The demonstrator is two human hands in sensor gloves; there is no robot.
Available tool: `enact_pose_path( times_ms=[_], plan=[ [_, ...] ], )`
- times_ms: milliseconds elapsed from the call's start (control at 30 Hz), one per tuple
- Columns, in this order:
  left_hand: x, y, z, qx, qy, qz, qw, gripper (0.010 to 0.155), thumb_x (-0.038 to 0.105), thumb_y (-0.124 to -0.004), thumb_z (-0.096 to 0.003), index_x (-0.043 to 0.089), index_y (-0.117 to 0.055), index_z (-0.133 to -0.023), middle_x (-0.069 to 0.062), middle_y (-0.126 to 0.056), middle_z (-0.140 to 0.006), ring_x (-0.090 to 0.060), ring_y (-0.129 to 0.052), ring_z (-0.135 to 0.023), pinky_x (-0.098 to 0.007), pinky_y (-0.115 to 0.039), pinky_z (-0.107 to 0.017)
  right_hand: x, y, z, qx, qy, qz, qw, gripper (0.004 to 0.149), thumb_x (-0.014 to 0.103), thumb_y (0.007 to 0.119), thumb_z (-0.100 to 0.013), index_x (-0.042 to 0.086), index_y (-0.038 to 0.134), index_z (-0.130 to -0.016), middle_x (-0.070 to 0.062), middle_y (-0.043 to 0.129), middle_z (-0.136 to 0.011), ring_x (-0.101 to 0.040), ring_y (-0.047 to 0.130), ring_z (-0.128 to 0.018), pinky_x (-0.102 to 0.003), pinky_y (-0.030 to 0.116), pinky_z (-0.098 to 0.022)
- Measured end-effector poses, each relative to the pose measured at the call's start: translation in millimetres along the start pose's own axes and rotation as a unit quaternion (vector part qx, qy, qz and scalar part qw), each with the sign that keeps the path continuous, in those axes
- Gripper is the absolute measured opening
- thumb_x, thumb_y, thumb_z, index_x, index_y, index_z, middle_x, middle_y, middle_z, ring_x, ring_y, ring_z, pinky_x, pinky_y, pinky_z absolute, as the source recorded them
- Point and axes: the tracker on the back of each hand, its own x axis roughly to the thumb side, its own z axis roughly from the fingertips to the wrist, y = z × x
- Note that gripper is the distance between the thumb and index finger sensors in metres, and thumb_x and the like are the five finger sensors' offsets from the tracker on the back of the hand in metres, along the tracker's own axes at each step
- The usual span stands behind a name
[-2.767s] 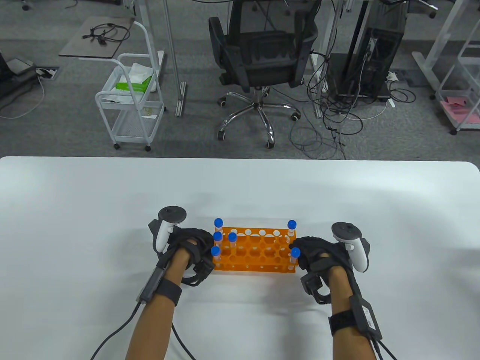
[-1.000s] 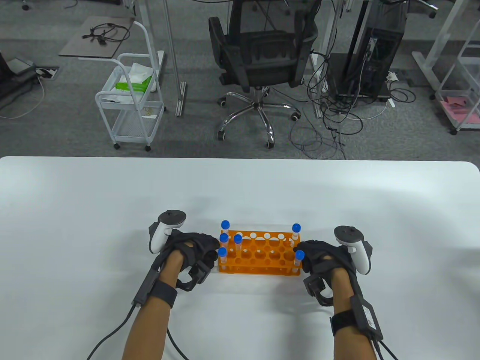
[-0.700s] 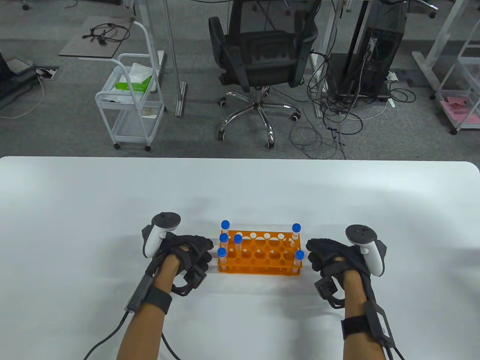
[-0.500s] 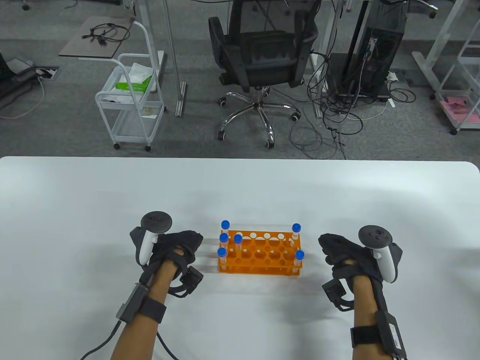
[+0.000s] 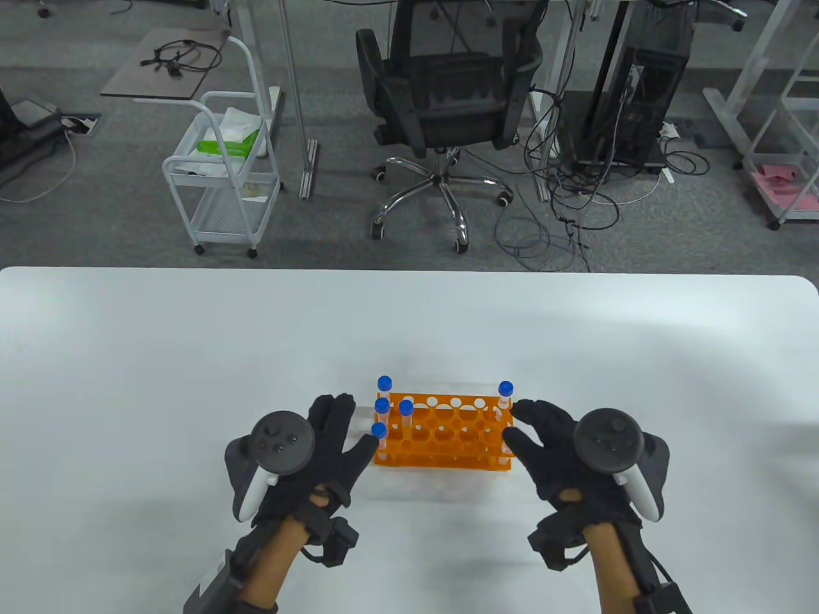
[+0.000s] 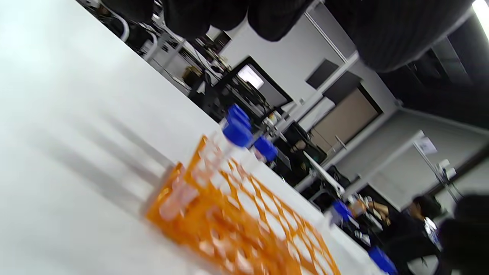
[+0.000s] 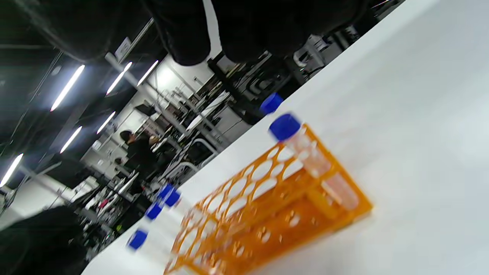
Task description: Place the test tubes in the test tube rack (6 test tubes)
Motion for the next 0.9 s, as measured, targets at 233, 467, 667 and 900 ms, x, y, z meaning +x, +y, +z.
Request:
enact_pose_path(
  times_ms=[233,467,667,900],
  plan=[
    [9,-28,29,-0.045,0.010,-0.069,0.997,0.083,0.067,-0.072,-0.0433,0.034,-0.032,-0.109,-0.012,-0.024,-0.118,-0.037,-0.035,-0.108,-0.062,-0.046,-0.072,-3,39,17,0.022,-0.015,0.033,0.999,0.074,0.066,0.068,-0.046,0.023,0.057,-0.104,-0.011,0.054,-0.114,-0.045,0.051,-0.105,-0.059,0.048,-0.072],
    [0,-37,23,-0.045,0.005,-0.083,0.996,0.083,0.066,-0.072,-0.0428,0.035,-0.030,-0.108,-0.010,-0.017,-0.117,-0.037,-0.023,-0.107,-0.063,-0.037,-0.073,-6,58,17,0.006,-0.006,0.061,0.998,0.081,0.073,0.065,-0.042,0.025,0.050,-0.105,-0.008,0.051,-0.114,-0.048,0.050,-0.105,-0.062,0.051,-0.070],
    [0,-38,23,-0.044,-0.013,-0.083,0.995,0.084,0.067,-0.071,-0.0425,0.037,-0.028,-0.107,-0.007,-0.011,-0.117,-0.034,-0.014,-0.107,-0.063,-0.026,-0.073,-8,70,13,-0.013,-0.007,0.135,0.991,0.089,0.081,0.057,-0.037,0.031,0.038,-0.108,-0.005,0.037,-0.118,-0.045,0.033,-0.110,-0.066,0.041,-0.072],
    [-2,-42,23,-0.045,-0.026,-0.087,0.995,0.084,0.069,-0.070,-0.0413,0.037,-0.029,-0.107,-0.007,-0.013,-0.118,-0.036,-0.013,-0.107,-0.066,-0.021,-0.072,-6,74,16,-0.012,-0.021,0.138,0.990,0.094,0.086,0.048,-0.034,0.036,0.025,-0.110,-0.006,0.021,-0.120,-0.046,0.013,-0.108,-0.070,0.031,-0.070]
  ],
)
